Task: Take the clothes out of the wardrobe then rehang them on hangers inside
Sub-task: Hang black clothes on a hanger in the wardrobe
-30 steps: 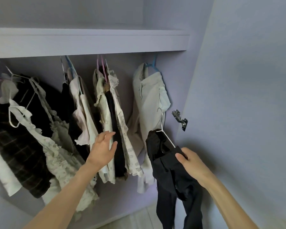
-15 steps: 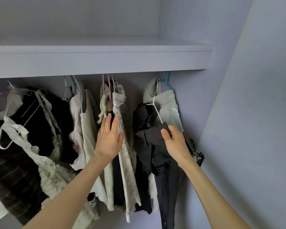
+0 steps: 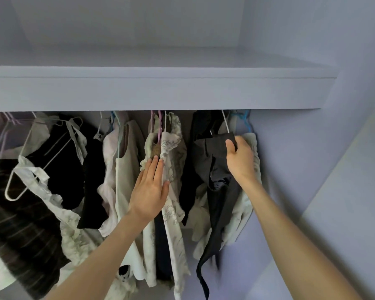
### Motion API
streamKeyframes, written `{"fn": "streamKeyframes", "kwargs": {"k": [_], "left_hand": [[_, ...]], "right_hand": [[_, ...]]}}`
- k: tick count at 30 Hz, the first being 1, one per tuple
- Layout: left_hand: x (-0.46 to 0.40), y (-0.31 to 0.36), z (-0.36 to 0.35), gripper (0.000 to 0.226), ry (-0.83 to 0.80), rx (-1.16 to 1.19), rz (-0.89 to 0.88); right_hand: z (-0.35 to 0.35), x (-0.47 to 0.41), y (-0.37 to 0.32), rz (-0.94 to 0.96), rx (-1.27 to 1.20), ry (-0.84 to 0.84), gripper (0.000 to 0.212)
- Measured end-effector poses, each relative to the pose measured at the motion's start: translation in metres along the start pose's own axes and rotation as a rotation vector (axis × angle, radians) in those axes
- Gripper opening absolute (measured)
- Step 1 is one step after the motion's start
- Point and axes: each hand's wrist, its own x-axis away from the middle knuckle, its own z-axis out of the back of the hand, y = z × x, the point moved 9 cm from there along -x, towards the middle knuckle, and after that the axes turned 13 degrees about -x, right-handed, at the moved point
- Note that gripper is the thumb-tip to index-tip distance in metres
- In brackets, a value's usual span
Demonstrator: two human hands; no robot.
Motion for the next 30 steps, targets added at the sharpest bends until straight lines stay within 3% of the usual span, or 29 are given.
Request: {"fn": "streamKeyframes", "kwargs": {"k": [5, 13, 18, 22, 27, 30], "left_hand": [[0.0, 0.0, 0.001, 0.058, 0.014, 0.01, -0.01], [0.001, -0.002, 0.001, 0.06, 0.03, -0.003, -0.011], [-0.001, -0.002, 0.002, 0.063, 0.041, 0.018, -0.001], [0.001, -0.01, -0.001, 0.066, 0.013, 0.018, 0.008], [0.007, -0.02, 0.0, 0.059, -0.045, -0.023, 0.031], [0.012, -0.015, 0.008, 0.06, -0.006, -0.033, 0.01]], "right_hand": [[0.006, -0.025, 0.018, -0.103, 0.075, 0.106, 0.027], [0.012, -0.013, 0.025, -0.097, 0.326, 0.077, 0.031], [0.039, -0.018, 0.033, -0.155, 0.301, 0.184, 0.032], [0.039, -0.018, 0.033, -0.166, 0.34, 0.177, 0.03], [0.024, -0.013, 0.024, -0.002, 0.464, 0.134, 0.033], [0.02, -0.008, 0.022, 0.112, 0.619, 0.13, 0.046]]}}
